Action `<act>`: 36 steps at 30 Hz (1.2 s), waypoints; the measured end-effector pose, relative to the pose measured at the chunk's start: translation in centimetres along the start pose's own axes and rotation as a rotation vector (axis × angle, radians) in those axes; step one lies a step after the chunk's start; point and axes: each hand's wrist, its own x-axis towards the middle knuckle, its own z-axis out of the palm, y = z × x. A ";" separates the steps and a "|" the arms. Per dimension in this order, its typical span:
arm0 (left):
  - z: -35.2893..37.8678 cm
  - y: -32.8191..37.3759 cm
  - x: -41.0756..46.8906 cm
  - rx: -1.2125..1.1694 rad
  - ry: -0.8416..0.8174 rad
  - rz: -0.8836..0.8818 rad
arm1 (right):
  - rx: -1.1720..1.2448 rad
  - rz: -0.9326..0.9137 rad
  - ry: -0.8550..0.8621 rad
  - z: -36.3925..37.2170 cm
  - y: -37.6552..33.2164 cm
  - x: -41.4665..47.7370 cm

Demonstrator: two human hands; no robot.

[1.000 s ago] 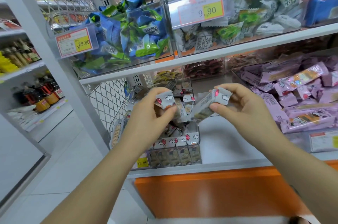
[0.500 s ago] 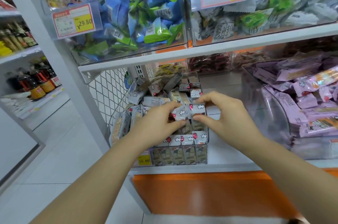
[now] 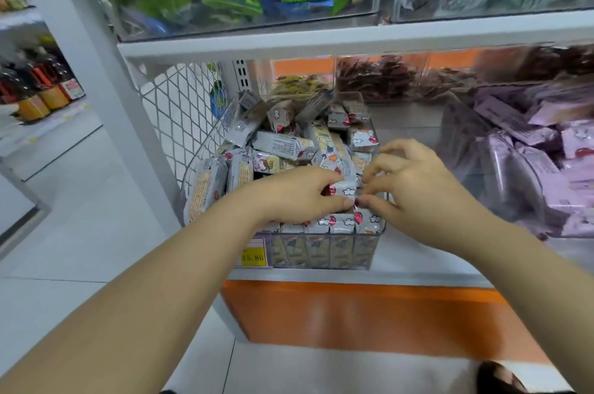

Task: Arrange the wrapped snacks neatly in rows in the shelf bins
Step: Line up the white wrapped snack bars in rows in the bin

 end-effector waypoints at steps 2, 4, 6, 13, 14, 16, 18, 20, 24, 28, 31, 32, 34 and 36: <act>0.0 -0.1 -0.2 -0.025 -0.009 -0.006 | 0.047 0.008 -0.030 0.0 0.2 -0.2; -0.2 -0.1 -0.6 -0.021 0.062 -0.011 | 0.117 0.033 -0.041 0.0 0.3 -0.4; -0.8 0.1 -1.2 0.018 0.196 -0.029 | 0.137 0.025 -0.028 0.0 0.4 -0.7; -2.7 1.7 -3.1 -0.145 0.473 0.016 | 0.135 0.016 -0.016 0.3 0.6 -1.1; -2.8 2.0 -3.1 -0.168 0.492 0.030 | 0.156 0.016 -0.022 0.3 0.6 -1.2; -2.5 2.7 -2.7 -0.170 0.501 0.051 | 0.186 0.022 -0.030 0.2 0.7 -1.5; -1.7 3.1 -1.7 -0.080 0.478 0.051 | 0.206 0.033 -0.026 0.1 0.6 -1.7; -0.6 3.3 -0.6 -0.005 0.429 0.057 | 0.223 0.039 -0.018 0.0 0.5 -2.0; 0.9 3.2 0.9 0.016 0.350 0.009 | 0.304 0.080 0.046 0.1 0.6 -2.4; 1.6 2.6 2.2 -0.066 0.312 -0.035 | 0.458 0.191 0.246 -0.7 1.4 -2.6; 1.5 2.2 2.5 -0.121 0.278 -0.057 | 0.480 0.271 0.260 -1.2 1.8 -2.9; 1.4 2.2 2.6 -0.124 0.266 -0.056 | 0.483 0.283 0.252 -1.3 1.9 -3.0; 1.2 2.1 2.6 -0.107 0.242 -0.058 | 0.482 0.294 0.239 -1.3 1.9 -3.3; 1.0 2.0 2.8 -0.102 0.220 -0.068 | 0.484 0.298 0.239 -1.3 2.0 -3.5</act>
